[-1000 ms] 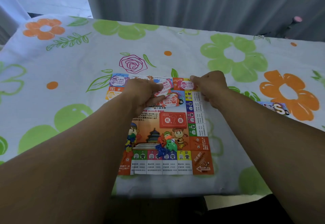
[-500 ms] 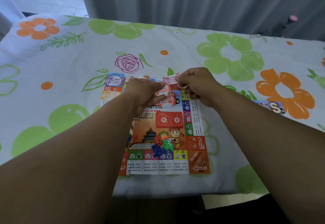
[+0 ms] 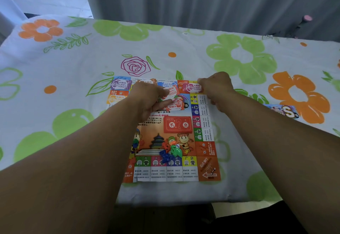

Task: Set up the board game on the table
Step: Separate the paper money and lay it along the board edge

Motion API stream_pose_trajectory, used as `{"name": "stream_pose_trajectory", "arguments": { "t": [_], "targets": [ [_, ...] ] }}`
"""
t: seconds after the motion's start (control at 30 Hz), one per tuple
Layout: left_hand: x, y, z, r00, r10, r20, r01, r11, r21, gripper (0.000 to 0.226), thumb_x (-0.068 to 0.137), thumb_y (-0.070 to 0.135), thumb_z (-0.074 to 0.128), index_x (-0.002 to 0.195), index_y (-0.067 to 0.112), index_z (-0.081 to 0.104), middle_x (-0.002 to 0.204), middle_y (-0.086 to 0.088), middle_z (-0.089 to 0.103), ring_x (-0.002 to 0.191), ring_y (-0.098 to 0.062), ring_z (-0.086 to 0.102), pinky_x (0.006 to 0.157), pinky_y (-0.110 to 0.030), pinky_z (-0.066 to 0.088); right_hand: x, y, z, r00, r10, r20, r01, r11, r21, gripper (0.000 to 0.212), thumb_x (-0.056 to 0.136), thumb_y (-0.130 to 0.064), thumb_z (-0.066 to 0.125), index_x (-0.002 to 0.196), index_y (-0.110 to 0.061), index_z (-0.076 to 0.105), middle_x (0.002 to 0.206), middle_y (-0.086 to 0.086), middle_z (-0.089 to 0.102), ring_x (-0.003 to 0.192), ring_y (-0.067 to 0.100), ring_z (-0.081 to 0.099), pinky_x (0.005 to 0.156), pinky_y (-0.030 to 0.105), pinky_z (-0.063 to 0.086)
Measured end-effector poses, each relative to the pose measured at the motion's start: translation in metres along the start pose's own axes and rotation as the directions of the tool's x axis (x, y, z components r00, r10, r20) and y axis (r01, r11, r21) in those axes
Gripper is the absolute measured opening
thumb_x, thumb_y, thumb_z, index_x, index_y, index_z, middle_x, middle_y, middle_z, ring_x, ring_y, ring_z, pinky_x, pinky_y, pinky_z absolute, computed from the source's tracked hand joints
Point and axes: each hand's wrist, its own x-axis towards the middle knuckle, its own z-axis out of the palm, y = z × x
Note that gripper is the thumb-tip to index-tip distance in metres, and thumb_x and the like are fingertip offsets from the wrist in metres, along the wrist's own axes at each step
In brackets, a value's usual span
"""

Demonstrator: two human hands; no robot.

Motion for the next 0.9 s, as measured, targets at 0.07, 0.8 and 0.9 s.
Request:
{"name": "stream_pose_trajectory", "arguments": {
  "t": [0.07,0.8,0.9],
  "targets": [
    [-0.001,0.001,-0.001,1.000,-0.005,0.006,0.005,1.000,0.012,0.019,0.090,0.000,0.069,0.107,-0.006,0.062,0.108,-0.019,0.069,0.084,-0.029,0.076,0.068,-0.031,0.064,-0.007,-0.005,0.002,0.995,-0.060,0.079,0.056,0.997,0.056,0.028,0.091,-0.031,0.068,0.078,-0.012,0.052,0.070,0.005,0.065,0.053,0.018,0.061,0.053,0.027,0.043],
    [-0.021,0.012,-0.047,0.991,0.039,-0.131,-0.039,0.999,0.003,0.014,0.092,-0.006,0.062,0.106,-0.005,0.059,0.079,-0.008,0.050,0.038,-0.012,0.061,0.066,-0.033,0.063,-0.037,-0.013,0.012,0.871,-0.035,0.490,0.069,0.996,-0.051,0.019,0.089,-0.018,0.072,0.080,-0.002,0.064,0.075,0.016,0.061,0.053,0.017,0.042,0.043,0.025,0.032],
    [-0.021,0.012,-0.049,0.992,0.038,-0.117,-0.037,0.999,0.016,0.020,0.092,-0.009,0.060,0.112,-0.007,0.061,0.082,-0.007,0.049,0.037,-0.013,0.061,0.060,-0.029,0.062,-0.038,-0.015,0.012,0.894,-0.002,0.449,0.075,0.987,-0.145,0.024,0.087,-0.021,0.074,0.073,-0.005,0.062,0.065,0.010,0.060,0.047,0.015,0.042,0.042,0.022,0.033]
  ]
}}
